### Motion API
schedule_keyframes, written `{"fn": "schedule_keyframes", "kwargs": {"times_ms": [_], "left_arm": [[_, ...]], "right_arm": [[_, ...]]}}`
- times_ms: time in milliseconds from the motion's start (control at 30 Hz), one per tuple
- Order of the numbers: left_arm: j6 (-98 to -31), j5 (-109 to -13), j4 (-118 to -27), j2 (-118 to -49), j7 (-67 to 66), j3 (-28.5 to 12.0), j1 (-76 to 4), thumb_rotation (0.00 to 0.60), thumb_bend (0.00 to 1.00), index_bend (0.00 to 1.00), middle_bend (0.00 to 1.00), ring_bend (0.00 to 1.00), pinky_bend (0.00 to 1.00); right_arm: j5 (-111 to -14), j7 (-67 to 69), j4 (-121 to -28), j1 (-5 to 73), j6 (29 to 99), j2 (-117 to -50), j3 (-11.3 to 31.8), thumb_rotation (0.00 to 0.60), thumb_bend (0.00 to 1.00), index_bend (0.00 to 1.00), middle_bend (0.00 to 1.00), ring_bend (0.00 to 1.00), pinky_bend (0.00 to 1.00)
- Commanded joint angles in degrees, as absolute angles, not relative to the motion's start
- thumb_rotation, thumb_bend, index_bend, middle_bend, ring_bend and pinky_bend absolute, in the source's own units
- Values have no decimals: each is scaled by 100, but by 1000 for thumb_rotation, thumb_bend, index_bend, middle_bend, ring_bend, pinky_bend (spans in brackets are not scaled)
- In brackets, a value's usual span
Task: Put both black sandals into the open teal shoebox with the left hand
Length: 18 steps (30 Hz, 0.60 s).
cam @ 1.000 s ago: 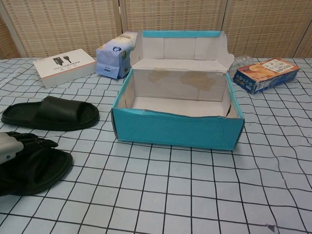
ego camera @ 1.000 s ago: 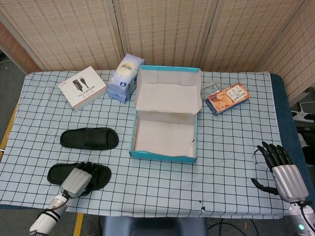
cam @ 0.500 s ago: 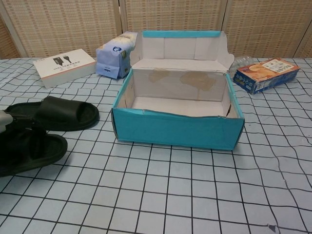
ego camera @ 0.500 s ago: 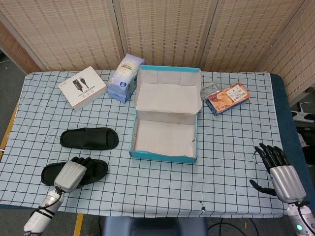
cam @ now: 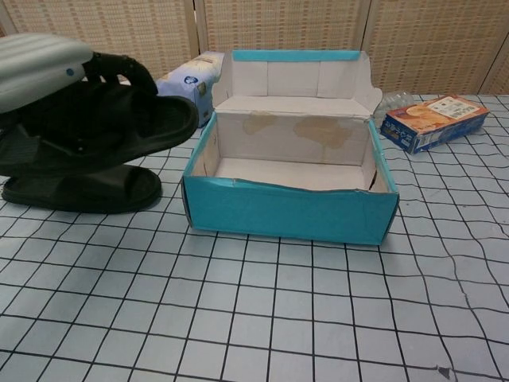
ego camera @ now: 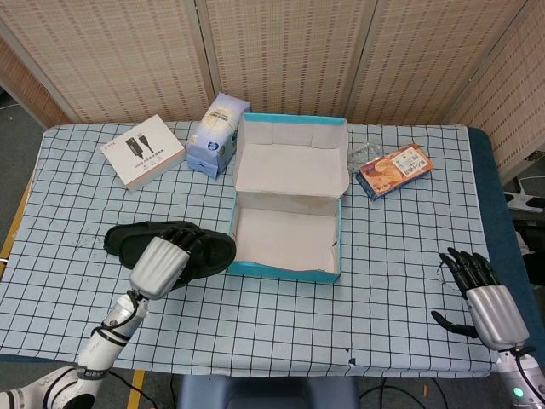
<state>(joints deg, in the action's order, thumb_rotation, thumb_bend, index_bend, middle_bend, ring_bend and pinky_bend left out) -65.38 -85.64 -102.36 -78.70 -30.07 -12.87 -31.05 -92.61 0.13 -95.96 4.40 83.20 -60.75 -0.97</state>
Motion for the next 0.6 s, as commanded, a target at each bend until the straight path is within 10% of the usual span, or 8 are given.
{"fn": "schedule_keyframes", "kwargs": {"times_ms": [33,600], "left_arm": [[-5950,-7881,-10002,-8375,-3264,-1870,-3833,600,479,410,589,526,610],[-4892,-6926,-7213,-10268,-3009,-2489,-6050,600,481,408,587,524,610]], "right_arm": [[-9220,78,-9577,467,8265,-6060,-87,471,154,0,0,0,0],[-8901,230,-9519,539,8080,-6034,24,470,154,0,0,0,0]]}}
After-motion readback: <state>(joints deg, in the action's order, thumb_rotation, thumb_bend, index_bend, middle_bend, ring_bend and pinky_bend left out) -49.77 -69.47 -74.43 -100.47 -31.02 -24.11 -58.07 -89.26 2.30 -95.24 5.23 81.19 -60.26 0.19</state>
